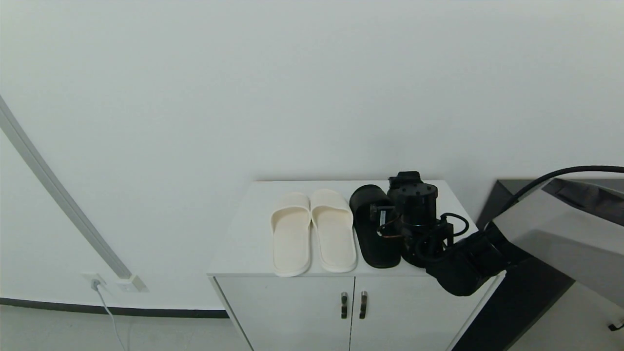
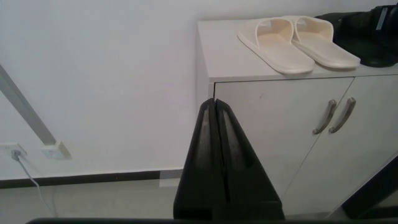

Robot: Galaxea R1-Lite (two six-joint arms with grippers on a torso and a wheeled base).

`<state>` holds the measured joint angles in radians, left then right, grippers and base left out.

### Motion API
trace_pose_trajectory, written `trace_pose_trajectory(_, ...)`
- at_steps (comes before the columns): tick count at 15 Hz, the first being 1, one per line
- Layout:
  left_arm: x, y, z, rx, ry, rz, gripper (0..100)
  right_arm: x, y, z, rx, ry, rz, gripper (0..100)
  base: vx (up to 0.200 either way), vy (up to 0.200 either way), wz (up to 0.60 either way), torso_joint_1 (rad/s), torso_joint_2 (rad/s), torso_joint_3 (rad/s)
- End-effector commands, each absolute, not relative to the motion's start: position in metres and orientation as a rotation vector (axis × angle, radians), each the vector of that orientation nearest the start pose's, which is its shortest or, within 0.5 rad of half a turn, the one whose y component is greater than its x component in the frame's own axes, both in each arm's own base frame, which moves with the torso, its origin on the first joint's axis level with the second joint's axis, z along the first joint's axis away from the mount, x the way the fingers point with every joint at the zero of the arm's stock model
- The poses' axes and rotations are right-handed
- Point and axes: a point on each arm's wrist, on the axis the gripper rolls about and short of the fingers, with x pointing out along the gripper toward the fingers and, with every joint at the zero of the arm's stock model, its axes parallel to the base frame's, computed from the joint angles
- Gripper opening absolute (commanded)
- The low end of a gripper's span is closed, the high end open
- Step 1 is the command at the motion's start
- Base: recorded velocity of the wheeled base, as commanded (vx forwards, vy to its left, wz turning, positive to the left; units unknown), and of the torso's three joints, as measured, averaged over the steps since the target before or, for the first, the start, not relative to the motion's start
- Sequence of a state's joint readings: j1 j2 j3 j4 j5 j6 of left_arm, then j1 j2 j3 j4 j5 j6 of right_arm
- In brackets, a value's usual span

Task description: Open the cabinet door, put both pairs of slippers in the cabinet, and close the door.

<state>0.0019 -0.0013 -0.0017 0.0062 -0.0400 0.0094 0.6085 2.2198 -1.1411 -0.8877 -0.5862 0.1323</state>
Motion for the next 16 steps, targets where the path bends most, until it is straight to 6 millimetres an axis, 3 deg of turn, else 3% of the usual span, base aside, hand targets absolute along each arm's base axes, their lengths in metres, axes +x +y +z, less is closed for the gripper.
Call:
trace_pose_trajectory(1, -0.023, -0.001, 0.075, 0.009, 0.004, -0.037, 0, 0.37, 0.237, 0.094, 0.019, 0.157, 0.004, 100, 0.0, 0.0, 0.0, 0.0, 0.0, 0.0)
trace_pose_trajectory(7, -0.023, -0.001, 0.075, 0.009, 0.004, -0.038, 0, 0.387, 0.237, 0.095, 0.036, 0.125, -0.014, 100, 0.0, 0.0, 0.0, 0.0, 0.0, 0.0)
trace_pose_trajectory(8, -0.023, -0.001, 0.075, 0.009, 0.004, -0.038, 0, 0.388, 0.237, 0.095, 0.033, 0.124, -0.015, 0, 0.0, 0.0, 0.0, 0.0, 0.0, 0.0)
trace_pose_trajectory(13, -0.023, -0.001, 0.075, 0.009, 0.004, -0.038, 0, 0.387, 0.236, 0.095, 0.033, 0.122, -0.018, 0, 0.0, 0.0, 0.0, 0.0, 0.0, 0.0)
trace_pose_trajectory(16, -0.023, -0.001, 0.075, 0.008, 0.003, -0.037, 0, 0.377, 0.232, 0.114, 0.041, 0.081, -0.013, 0, 0.0, 0.0, 0.0, 0.0, 0.0, 0.0)
